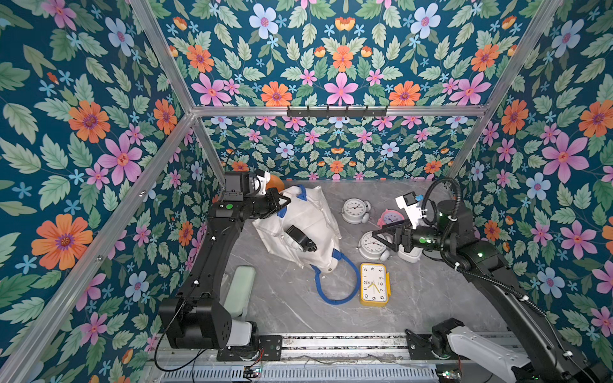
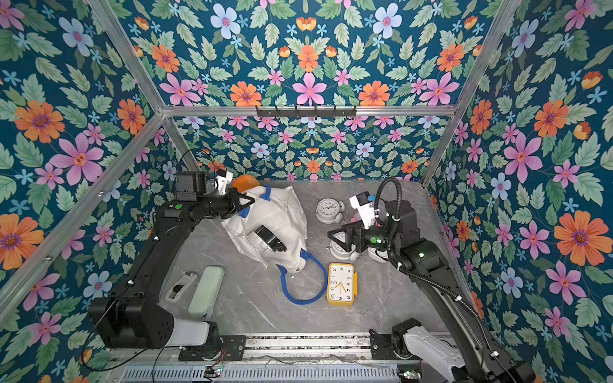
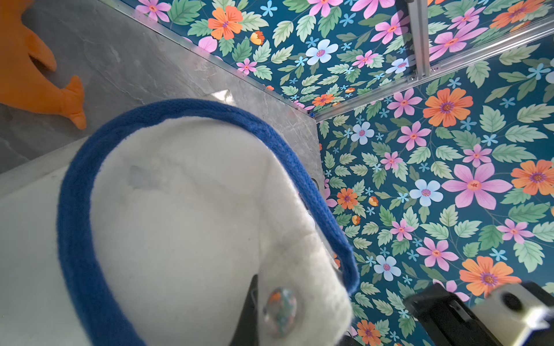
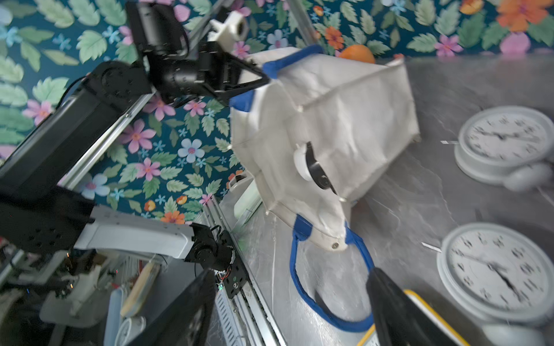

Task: Take the alarm clock out of the canvas bag
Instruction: Pick up the alarm from the canvas bag.

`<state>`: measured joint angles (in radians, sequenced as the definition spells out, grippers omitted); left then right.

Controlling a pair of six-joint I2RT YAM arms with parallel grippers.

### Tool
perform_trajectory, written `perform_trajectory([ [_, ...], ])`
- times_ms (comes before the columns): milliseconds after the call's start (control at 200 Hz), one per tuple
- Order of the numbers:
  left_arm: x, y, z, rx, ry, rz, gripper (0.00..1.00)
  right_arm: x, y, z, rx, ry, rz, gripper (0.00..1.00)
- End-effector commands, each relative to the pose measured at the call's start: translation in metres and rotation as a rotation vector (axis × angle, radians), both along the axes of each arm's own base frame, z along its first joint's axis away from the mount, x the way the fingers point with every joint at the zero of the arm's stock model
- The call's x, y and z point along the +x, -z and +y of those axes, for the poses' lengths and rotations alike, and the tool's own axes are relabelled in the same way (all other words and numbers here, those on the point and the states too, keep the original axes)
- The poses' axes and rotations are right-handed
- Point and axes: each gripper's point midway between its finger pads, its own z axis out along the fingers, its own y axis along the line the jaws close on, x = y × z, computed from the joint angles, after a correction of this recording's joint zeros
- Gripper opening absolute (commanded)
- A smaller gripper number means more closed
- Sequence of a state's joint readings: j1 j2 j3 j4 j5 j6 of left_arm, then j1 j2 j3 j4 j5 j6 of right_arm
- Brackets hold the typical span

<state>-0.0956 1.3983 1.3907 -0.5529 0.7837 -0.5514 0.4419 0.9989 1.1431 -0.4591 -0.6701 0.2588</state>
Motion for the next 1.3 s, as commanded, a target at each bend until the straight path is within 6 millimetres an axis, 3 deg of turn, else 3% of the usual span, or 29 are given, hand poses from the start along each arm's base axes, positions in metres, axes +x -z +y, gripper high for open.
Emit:
perform_trajectory([
  [0,0.003,-0.023,-0.012,-0.041,0.048,-0.084,0.0,-0.003,-0.015,0.026,-0.121,-0.068,-0.255,0.8],
  [170,-0.004,-0.027,-0.026,-0.054,0.121,-0.099,0.0,-0.013,-0.008,0.071,-0.222,-0.189,-0.39,0.8],
  [510,-0.008,-0.025,-0.033,-0.079,0.172,-0.098,0.0,0.008,0.05,0.144,-0.357,-0.201,-0.371,0.76],
  [620,-0.008,-0.025,-0.033,-0.081,0.171,-0.094,0.0,0.024,0.072,0.161,-0.387,-0.168,-0.314,0.74],
  [800,-0.009,-0.026,-0.033,-0.084,0.169,-0.094,0.0,0.052,0.115,0.172,-0.493,-0.095,-0.238,0.69],
  [835,-0.009,-0.027,-0.033,-0.084,0.169,-0.097,0.0,0.056,0.116,0.171,-0.501,-0.076,-0.23,0.69],
  [860,-0.01,-0.028,-0.033,-0.085,0.168,-0.098,0.0,0.061,0.134,0.173,-0.536,-0.068,-0.2,0.69],
  [980,-0.01,-0.028,-0.033,-0.087,0.168,-0.095,0.0,0.074,0.16,0.17,-0.626,-0.007,-0.132,0.68],
  [1200,-0.01,-0.03,-0.033,-0.091,0.169,-0.092,0.0,0.081,0.185,0.176,-0.657,0.006,-0.087,0.66],
  [1295,-0.009,-0.029,-0.032,-0.093,0.161,-0.086,0.0,0.085,0.191,0.174,-0.678,0.024,-0.088,0.59],
])
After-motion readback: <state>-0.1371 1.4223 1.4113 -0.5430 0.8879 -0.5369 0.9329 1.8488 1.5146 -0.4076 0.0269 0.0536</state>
